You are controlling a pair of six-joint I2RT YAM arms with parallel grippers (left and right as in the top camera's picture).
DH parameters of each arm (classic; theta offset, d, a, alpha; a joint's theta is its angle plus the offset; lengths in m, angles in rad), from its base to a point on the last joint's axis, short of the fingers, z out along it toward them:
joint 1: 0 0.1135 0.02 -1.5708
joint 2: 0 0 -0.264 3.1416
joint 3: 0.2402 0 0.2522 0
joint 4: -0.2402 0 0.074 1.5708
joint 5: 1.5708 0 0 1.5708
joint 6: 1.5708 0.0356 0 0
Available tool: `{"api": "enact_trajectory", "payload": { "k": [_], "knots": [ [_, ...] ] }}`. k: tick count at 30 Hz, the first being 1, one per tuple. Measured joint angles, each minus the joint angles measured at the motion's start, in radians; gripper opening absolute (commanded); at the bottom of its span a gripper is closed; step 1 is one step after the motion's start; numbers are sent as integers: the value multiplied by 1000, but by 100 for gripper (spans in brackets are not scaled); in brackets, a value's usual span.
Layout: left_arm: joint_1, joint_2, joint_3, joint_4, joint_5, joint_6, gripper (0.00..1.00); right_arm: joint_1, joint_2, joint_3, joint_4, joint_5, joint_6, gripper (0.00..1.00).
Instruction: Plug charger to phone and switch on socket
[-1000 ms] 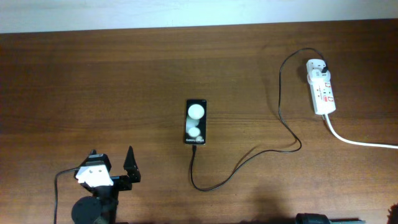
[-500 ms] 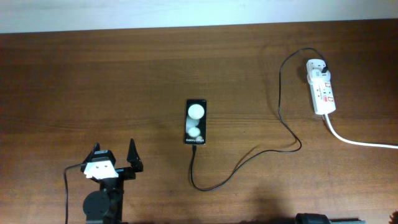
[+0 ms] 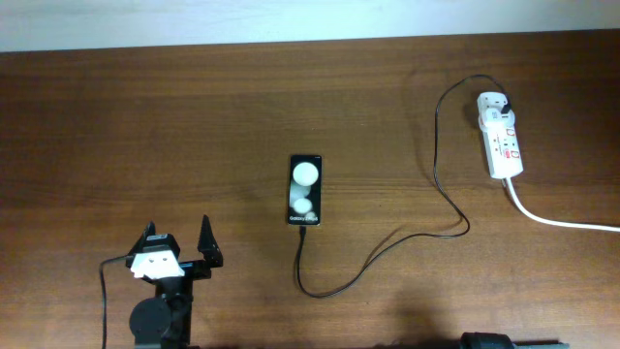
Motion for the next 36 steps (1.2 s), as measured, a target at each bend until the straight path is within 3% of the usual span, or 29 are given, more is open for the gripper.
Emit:
{"api": "enact_trajectory", "payload": {
  "k": [1, 4, 12, 13, 14, 15, 18, 20, 23, 24, 36],
  "knots": [
    [0, 0, -1, 0, 0, 0, 99, 0, -3, 0, 0, 0, 0, 24],
    [0, 0, -1, 2, 0, 0, 99, 0, -12, 0, -2, 0, 2, 38],
    [6, 0, -1, 2, 0, 0, 99, 0, -41, 0, -7, 0, -3, 49],
    [21, 0, -1, 2, 0, 0, 99, 0, -44, 0, -8, 0, -3, 56],
    [23, 0, -1, 2, 0, 0, 99, 0, -47, 0, -8, 0, -3, 71],
    [24, 0, -1, 2, 0, 0, 99, 0, -51, 0, -7, 0, -4, 97],
    [24, 0, -1, 2, 0, 0, 99, 0, -52, 0, -7, 8, -4, 99],
    [24, 0, -1, 2, 0, 0, 99, 0, -52, 0, -16, 120, -5, 99],
    [24, 0, -2, 2, 0, 0, 99, 0, -57, -16, -269, 349, -4, 99],
    [24, 0, -3, 2, 0, 0, 99, 0, -57, -37, -283, 387, -3, 99],
    [24, 0, -3, 2, 0, 0, 99, 0, -62, -900, 144, 425, 2, 99]
  ]
}}
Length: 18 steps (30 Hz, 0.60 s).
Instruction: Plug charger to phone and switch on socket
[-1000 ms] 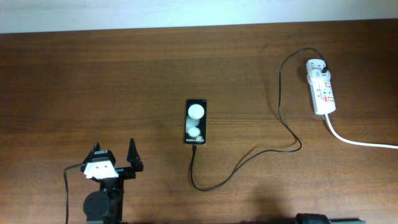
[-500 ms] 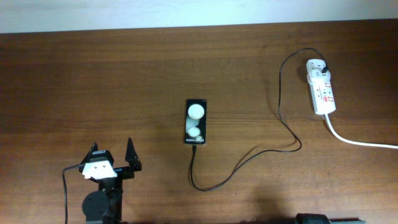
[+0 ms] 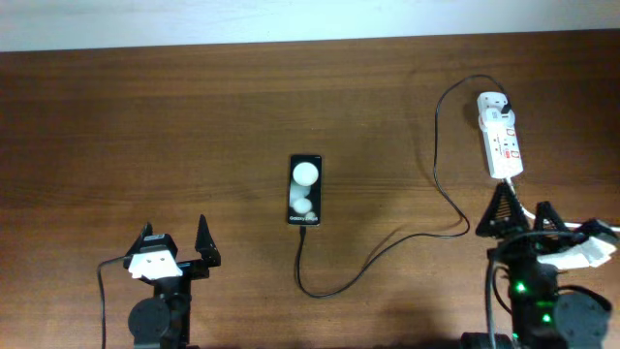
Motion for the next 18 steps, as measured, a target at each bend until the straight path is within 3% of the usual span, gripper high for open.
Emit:
{"api": "enact_trajectory", "payload": {
  "k": [3, 18],
  "knots": [
    [0, 0, 0, 0, 0, 0, 99, 0, 1, -184, 34, 1, -1, 99],
    [0, 0, 0, 0, 0, 0, 99, 0, 2, -410, 66, 35, -13, 99]
  ]
}}
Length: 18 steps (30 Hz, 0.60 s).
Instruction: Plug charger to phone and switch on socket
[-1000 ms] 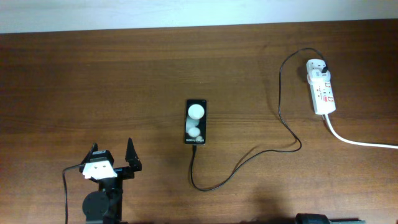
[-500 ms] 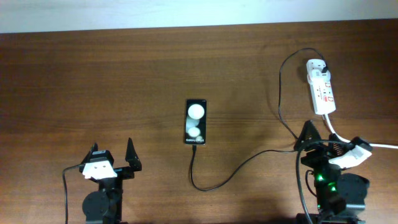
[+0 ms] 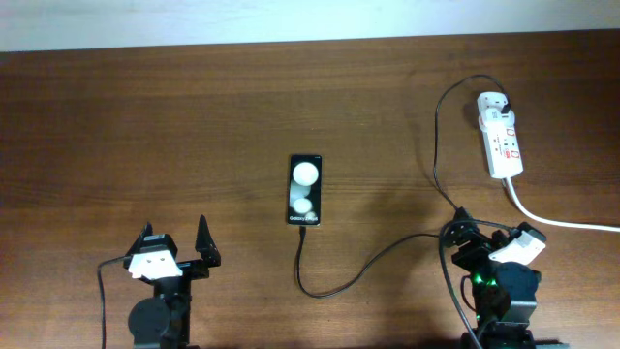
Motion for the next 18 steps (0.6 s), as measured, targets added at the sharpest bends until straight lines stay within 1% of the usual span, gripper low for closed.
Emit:
{"api": "enact_trajectory", "payload": {
  "k": [3, 5, 7, 18],
  "knots": [
    [0, 0, 0, 0, 0, 0, 99, 0, 0, -14, 78, 0, -4, 99],
    [0, 0, 0, 0, 0, 0, 99, 0, 0, -33, 93, 0, -7, 99],
    [0, 0, 0, 0, 0, 0, 99, 0, 0, -57, 132, -18, -43, 99],
    [0, 0, 0, 0, 0, 0, 99, 0, 0, -60, 137, -32, -68, 99]
  ]
}}
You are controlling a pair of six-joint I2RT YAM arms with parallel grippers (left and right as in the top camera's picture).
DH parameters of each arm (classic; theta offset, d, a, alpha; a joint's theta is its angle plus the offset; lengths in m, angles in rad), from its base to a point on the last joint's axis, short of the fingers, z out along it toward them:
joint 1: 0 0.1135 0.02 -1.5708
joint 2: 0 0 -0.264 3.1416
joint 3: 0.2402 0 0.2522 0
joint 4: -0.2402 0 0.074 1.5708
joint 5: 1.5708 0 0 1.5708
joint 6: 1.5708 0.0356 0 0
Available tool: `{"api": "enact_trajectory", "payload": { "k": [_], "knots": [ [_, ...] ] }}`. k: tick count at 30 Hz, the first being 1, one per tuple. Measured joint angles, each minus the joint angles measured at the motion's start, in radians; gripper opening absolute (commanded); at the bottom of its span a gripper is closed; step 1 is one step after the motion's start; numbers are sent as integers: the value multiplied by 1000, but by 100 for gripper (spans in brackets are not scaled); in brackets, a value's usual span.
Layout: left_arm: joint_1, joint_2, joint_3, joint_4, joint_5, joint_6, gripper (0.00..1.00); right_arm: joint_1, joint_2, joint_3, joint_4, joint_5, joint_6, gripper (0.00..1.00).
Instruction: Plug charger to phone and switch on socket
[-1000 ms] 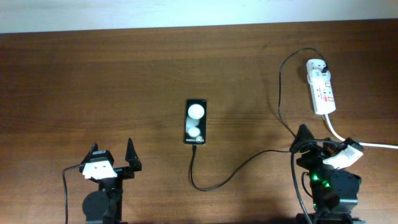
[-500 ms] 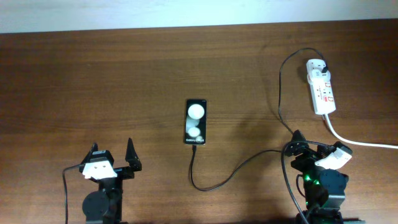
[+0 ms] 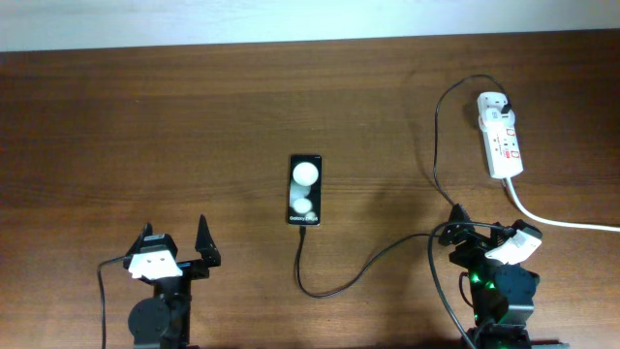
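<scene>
A black phone point(image 3: 305, 190) lies face up in the middle of the table, its screen lit. A thin black charger cable point(image 3: 387, 247) meets the phone's bottom edge, loops right and climbs to a plug in the white power strip point(image 3: 502, 136) at the far right. My right gripper point(image 3: 477, 223) stands open at the near right, tilted, right beside the cable's bend and well below the strip. At the near left my left gripper point(image 3: 176, 237) is open with nothing between its fingers. The strip's switch is too small to read.
The strip's thick white cord point(image 3: 567, 223) runs off the right edge, passing just right of my right gripper. The table's far edge meets a pale wall at the top.
My right gripper has shifted slightly left and turned a little near the cable's bend. The phone, cable, strip and left arm are unchanged.
At first only my left gripper was in view, open at the near left. Then my right gripper stood open just below the power strip, over the white cord. It then sat lower and further left by the cable's bend, where it stays now.
</scene>
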Motion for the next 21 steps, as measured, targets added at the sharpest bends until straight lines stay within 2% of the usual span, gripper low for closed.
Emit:
{"api": "enact_trajectory", "payload": {
  "k": [4, 8, 14, 18, 21],
  "knots": [
    [0, 0, 0, 0, 0, 0, 99, 0, -30, 0, 1, 0, 0, 99],
    [0, 0, 0, 0, 0, 0, 99, 0, -187, -2, 12, -3, -2, 98],
    [0, 0, 0, 0, 0, 0, 99, 0, -194, -4, 8, -4, -2, 99],
    [0, 0, 0, 0, 0, 0, 99, 161, -194, -5, 8, -7, -3, 99],
    [0, 0, 0, 0, 0, 0, 99, 195, -194, -5, 8, -7, -3, 99]
  ]
}}
